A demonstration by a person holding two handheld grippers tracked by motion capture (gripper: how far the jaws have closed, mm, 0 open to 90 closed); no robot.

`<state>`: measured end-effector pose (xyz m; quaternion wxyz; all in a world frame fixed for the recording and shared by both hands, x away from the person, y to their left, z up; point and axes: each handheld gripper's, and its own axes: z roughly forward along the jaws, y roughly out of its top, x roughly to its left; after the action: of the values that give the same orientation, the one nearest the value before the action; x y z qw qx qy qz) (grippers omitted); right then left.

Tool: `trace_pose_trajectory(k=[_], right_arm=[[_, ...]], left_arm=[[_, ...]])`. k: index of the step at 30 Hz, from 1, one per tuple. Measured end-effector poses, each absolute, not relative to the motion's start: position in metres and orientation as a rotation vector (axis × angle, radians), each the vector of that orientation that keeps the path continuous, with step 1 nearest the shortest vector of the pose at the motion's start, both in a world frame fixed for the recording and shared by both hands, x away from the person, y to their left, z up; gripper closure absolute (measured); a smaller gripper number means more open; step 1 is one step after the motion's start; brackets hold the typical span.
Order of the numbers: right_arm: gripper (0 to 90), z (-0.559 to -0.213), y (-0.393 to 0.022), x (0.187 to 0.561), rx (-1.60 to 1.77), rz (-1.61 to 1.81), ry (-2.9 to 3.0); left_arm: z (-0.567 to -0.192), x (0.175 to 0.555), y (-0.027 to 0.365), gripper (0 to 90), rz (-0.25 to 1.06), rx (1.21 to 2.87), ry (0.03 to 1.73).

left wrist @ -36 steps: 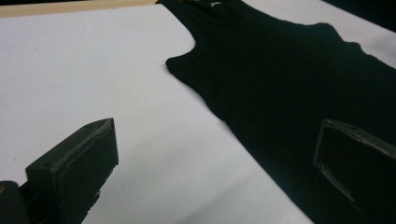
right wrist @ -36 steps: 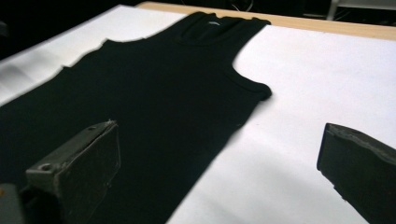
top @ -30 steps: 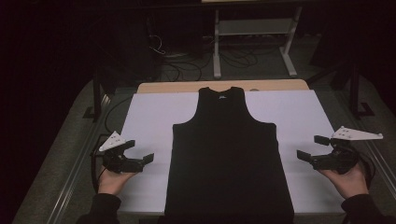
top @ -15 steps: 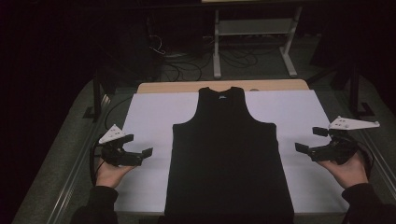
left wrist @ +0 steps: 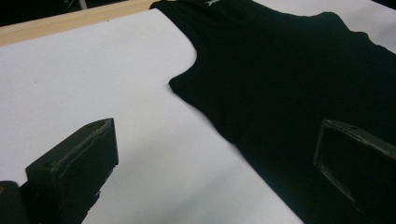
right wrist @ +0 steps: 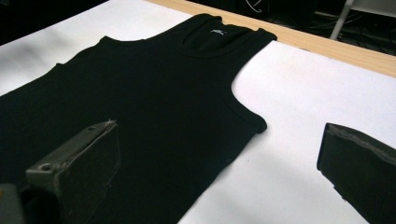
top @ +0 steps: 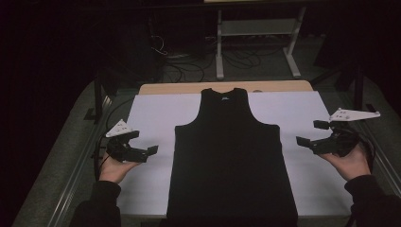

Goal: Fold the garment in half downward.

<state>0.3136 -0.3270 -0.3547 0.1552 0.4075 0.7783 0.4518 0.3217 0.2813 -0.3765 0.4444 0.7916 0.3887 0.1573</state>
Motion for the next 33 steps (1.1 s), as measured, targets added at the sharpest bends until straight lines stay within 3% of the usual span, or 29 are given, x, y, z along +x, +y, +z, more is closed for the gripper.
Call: trace_pose_trajectory(k=[33], right_arm=[[0.0, -0.335, -0.315, 0.372, 1.181, 1.246, 2.281]], left_arm=[[-0.341, 0.372, 0.251, 0.0, 0.354, 2.065, 0.898]])
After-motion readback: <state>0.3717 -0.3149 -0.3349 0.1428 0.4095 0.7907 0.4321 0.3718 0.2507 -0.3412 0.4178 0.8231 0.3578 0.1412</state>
